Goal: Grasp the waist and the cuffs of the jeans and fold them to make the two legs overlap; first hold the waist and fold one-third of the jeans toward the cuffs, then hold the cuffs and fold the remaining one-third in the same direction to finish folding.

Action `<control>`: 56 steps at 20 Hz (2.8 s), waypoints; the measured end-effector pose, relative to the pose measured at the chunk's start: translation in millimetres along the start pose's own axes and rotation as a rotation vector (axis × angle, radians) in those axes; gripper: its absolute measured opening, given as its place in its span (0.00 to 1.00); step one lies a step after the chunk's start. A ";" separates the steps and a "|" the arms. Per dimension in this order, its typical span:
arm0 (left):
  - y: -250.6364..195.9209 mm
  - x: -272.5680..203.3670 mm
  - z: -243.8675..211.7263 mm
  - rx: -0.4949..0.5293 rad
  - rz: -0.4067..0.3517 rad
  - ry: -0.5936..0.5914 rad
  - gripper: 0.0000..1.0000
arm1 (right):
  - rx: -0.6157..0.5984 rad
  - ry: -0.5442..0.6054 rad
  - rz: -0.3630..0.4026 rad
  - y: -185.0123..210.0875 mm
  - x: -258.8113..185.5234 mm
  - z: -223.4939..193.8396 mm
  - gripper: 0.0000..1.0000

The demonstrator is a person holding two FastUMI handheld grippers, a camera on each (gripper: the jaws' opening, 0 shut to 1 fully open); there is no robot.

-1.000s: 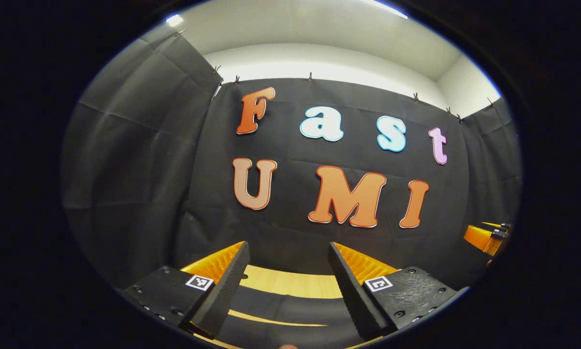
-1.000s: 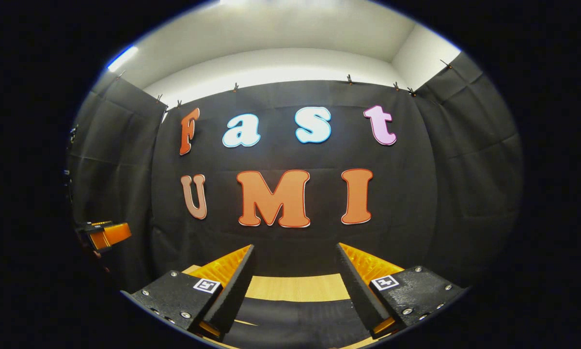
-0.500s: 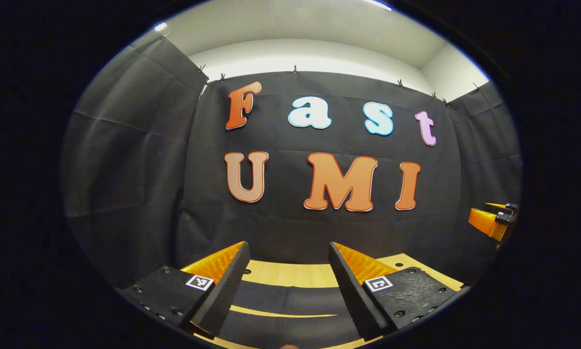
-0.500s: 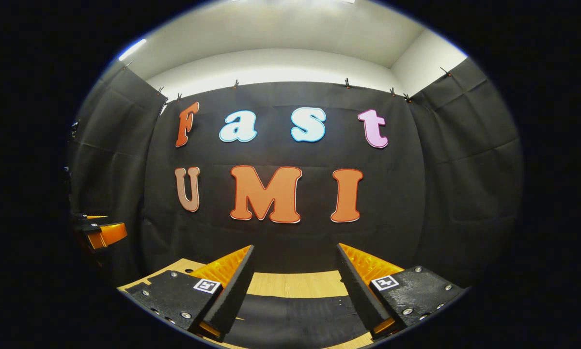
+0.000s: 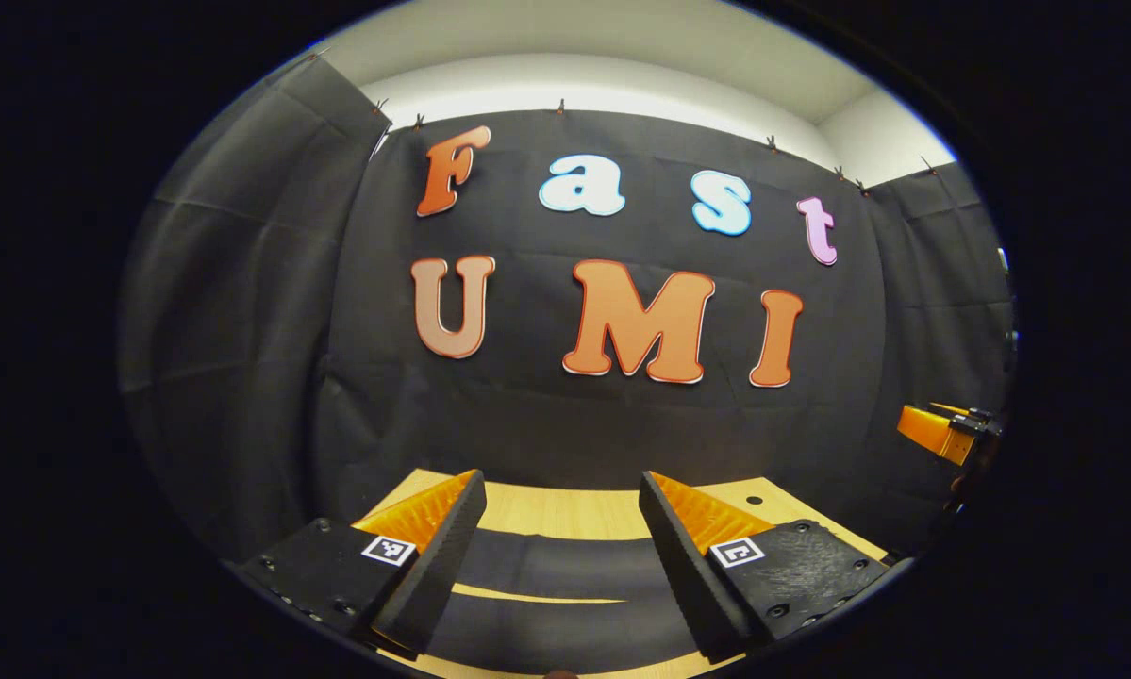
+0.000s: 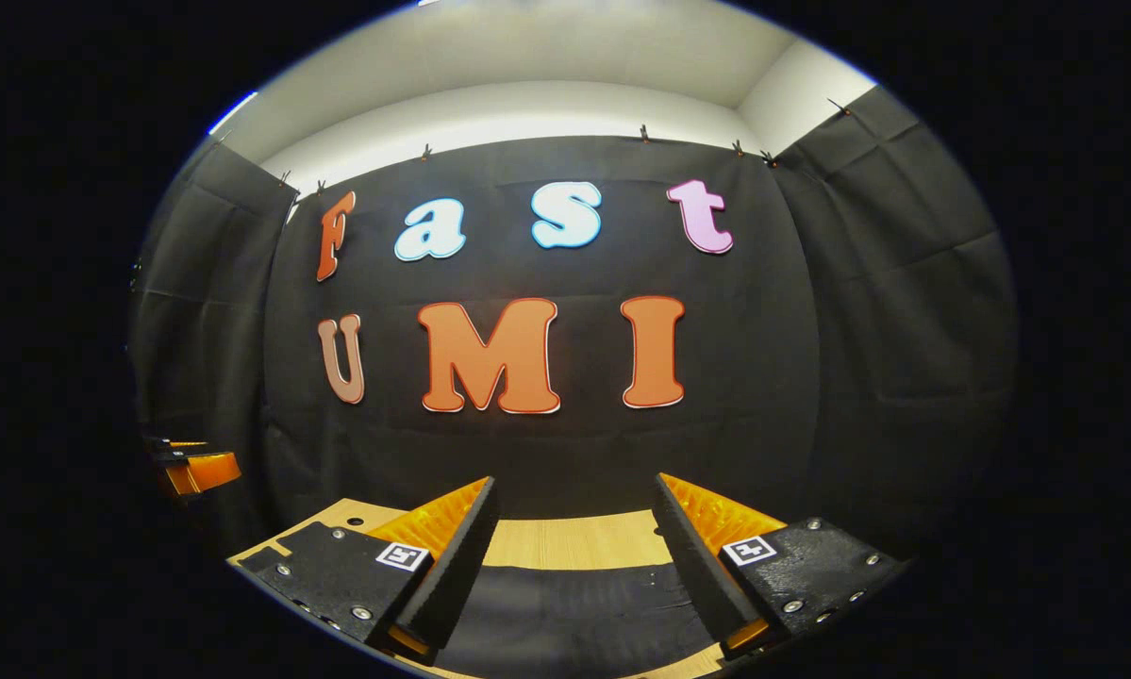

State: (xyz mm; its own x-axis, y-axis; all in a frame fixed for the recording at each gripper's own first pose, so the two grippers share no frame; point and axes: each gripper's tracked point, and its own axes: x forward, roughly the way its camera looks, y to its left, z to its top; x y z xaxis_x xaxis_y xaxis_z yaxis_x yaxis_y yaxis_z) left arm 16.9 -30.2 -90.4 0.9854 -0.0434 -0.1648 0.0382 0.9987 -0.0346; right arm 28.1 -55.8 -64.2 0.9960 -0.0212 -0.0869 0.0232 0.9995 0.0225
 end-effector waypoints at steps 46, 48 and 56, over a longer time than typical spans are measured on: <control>322.2 -22.8 -345.3 -0.876 0.805 1.206 0.99 | 0.636 1.203 -0.516 -118.6 -5.6 -371.5 0.97; 320.2 -25.4 -347.8 -0.899 0.825 1.217 0.99 | 0.669 1.215 -0.559 -135.1 -11.5 -380.5 0.97; 320.4 -36.7 -361.2 -0.973 0.914 1.260 0.99 | 0.723 1.241 -0.683 -170.1 -17.0 -407.7 0.97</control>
State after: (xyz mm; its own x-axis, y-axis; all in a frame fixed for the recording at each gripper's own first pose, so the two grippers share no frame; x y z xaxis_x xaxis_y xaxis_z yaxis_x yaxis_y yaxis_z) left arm -67.0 281.4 -451.5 -0.0730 -0.0103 -0.9973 -0.9264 0.3710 0.0640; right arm -28.0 -215.5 -472.6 0.1041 -0.0477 -0.9934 0.8118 0.5812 0.0571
